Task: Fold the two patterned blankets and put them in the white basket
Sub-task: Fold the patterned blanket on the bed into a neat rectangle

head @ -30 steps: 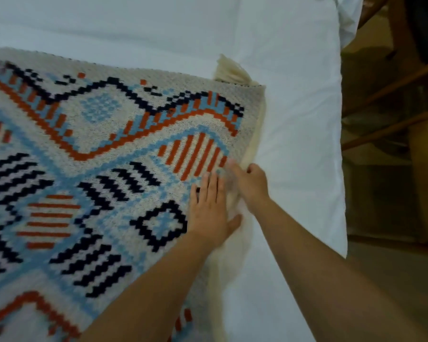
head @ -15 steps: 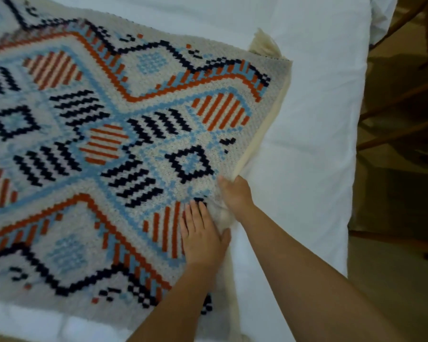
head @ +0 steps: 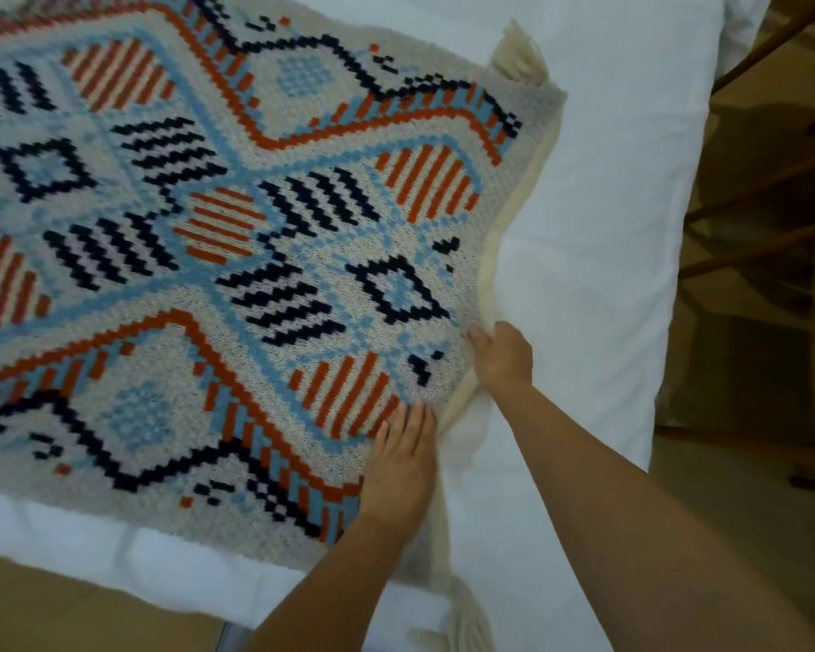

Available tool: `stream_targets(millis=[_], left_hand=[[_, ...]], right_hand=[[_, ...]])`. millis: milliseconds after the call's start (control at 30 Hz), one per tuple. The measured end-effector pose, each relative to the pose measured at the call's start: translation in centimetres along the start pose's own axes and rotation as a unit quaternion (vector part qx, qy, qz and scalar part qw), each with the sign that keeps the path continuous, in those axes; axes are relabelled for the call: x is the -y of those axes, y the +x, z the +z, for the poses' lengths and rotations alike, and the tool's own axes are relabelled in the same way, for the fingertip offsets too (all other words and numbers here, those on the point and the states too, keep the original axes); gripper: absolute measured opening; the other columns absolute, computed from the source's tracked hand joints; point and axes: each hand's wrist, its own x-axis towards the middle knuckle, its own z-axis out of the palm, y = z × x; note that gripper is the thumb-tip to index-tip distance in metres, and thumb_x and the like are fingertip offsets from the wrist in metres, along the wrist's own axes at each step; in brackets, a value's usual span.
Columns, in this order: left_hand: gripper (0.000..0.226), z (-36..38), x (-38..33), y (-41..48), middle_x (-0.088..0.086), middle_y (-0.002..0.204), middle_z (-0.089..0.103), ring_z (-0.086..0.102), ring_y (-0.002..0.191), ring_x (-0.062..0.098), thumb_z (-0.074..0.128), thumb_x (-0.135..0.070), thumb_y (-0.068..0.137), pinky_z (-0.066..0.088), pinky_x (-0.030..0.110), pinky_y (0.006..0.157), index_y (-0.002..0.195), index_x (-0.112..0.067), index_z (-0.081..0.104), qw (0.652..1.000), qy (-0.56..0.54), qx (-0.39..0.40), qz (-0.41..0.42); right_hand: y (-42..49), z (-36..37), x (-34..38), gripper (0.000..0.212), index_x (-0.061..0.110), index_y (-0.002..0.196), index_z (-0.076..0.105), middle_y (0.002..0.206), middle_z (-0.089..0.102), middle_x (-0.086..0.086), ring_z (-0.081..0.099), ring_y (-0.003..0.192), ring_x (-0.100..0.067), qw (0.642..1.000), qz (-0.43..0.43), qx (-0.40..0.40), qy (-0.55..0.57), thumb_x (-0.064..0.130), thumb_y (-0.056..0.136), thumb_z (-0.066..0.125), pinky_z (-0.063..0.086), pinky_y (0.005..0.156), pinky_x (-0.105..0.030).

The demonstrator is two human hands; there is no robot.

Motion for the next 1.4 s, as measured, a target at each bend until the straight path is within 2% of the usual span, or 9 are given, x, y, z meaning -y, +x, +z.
stream_targets(millis=[200, 333, 433, 533, 733, 900, 1133, 1233, 1400], left_hand=[[0.091, 0.7, 1.5, -2.4, 0.009, 0.138, -0.045, -0.039, 0.129, 0.031, 0.026, -0.064, 0.089, -0.031, 0.043, 0.101, 0.13, -0.017, -0.04, 0.999, 0.028, 0.026, 0.038], [0.1, 1.9, 2.7, -5.4, 0.017, 0.137, -0.044, -0.043, 0.125, 0.037, 0.036, -0.071, 0.081, -0.033, 0.048, 0.099, 0.142, -0.022, -0.026, 0.987, 0.077, 0.081, 0.114], [0.081, 2.7, 3.6, -7.2, 0.018, 0.146, -0.034, -0.039, 0.127, 0.036, 0.042, -0.06, 0.086, -0.026, 0.047, 0.103, 0.148, -0.026, 0.003, 0.976, 0.102, 0.125, 0.147], [0.057, 2.7, 4.5, -8.3, 0.012, 0.155, -0.017, -0.029, 0.136, 0.031, 0.035, -0.034, 0.098, -0.018, 0.05, 0.109, 0.149, -0.025, 0.01, 0.968, 0.131, 0.138, 0.161], [0.054, 3.3, 4.3, -12.1, 0.007, 0.158, -0.001, -0.005, 0.144, 0.033, 0.031, -0.016, 0.099, -0.002, 0.052, 0.114, 0.148, -0.026, 0.013, 0.956, 0.118, 0.134, 0.233], [0.07, 4.2, 4.7, -14.3, 0.005, 0.158, -0.007, -0.007, 0.145, 0.026, 0.034, -0.003, 0.093, 0.002, 0.044, 0.116, 0.149, -0.021, -0.004, 0.962, 0.108, 0.155, 0.196], [0.07, 2.2, 6.3, -14.3, 0.002, 0.158, -0.005, -0.002, 0.145, 0.017, 0.035, -0.01, 0.092, -0.001, 0.034, 0.117, 0.148, -0.015, -0.006, 0.987, 0.036, 0.122, 0.102], [0.064, -0.5, 6.9, -14.6, 0.008, 0.155, 0.021, 0.024, 0.14, 0.024, 0.035, -0.008, 0.093, 0.022, 0.035, 0.113, 0.149, -0.015, 0.006, 0.991, -0.01, 0.106, 0.076], [0.033, -6.4, 9.5, -16.5, 0.011, 0.116, 0.061, 0.058, 0.098, 0.028, 0.034, -0.022, 0.097, 0.048, 0.038, 0.083, 0.126, -0.014, 0.047, 0.99, -0.119, 0.076, 0.005]], right_hand=[[-5.2, 2.0, -1.1, 0.038, 0.017, 0.077, 0.046, 0.07, 0.05, 0.005, 0.047, 0.063, -0.012, 0.995, 0.024, 0.021, 0.094, 0.053, 0.086, 0.052, 0.034, 0.054, -0.027], [-11.2, 5.1, -3.4, 0.037, 0.018, 0.075, 0.051, 0.073, 0.057, 0.002, 0.053, 0.067, -0.013, 0.991, 0.024, 0.079, 0.108, 0.054, 0.082, 0.059, 0.041, 0.06, -0.026], [-14.6, 7.1, -4.7, 0.034, 0.018, 0.089, 0.058, 0.087, 0.063, 0.002, 0.06, 0.082, -0.017, 0.987, 0.051, 0.075, 0.129, 0.052, 0.082, 0.059, 0.047, 0.07, -0.028], [-17.0, 7.9, -5.5, 0.035, 0.015, 0.098, 0.064, 0.094, 0.068, -0.005, 0.063, 0.087, -0.023, 0.992, 0.047, 0.057, 0.104, 0.047, 0.085, 0.057, 0.052, 0.078, -0.033], [-19.4, 5.8, -8.4, 0.035, 0.01, 0.07, 0.05, 0.074, 0.054, -0.007, 0.057, 0.075, -0.028, 0.997, 0.072, -0.014, -0.005, 0.037, 0.093, 0.049, 0.034, 0.061, -0.028], [-21.3, 5.3, -9.4, 0.041, 0.017, 0.057, 0.041, 0.064, 0.047, -0.002, 0.051, 0.071, -0.024, 0.994, 0.109, -0.004, -0.028, 0.037, 0.092, 0.051, 0.036, 0.062, -0.028], [-24.5, 7.4, -8.1, 0.027, 0.012, 0.084, 0.056, 0.086, 0.061, -0.007, 0.055, 0.077, -0.022, 0.988, 0.1, 0.072, 0.092, 0.038, 0.088, 0.057, 0.041, 0.06, -0.028], [-25.8, 7.8, -5.7, 0.019, 0.01, 0.094, 0.058, 0.099, 0.064, -0.012, 0.057, 0.084, -0.024, 0.988, 0.078, 0.057, 0.123, 0.028, 0.089, 0.054, 0.043, 0.069, -0.031], [-28.8, 9.3, 1.5, 0.026, 0.008, 0.111, 0.058, 0.104, 0.065, -0.013, 0.06, 0.088, -0.026, 0.973, 0.059, 0.093, 0.205, 0.023, 0.092, 0.051, 0.05, 0.077, -0.035]])
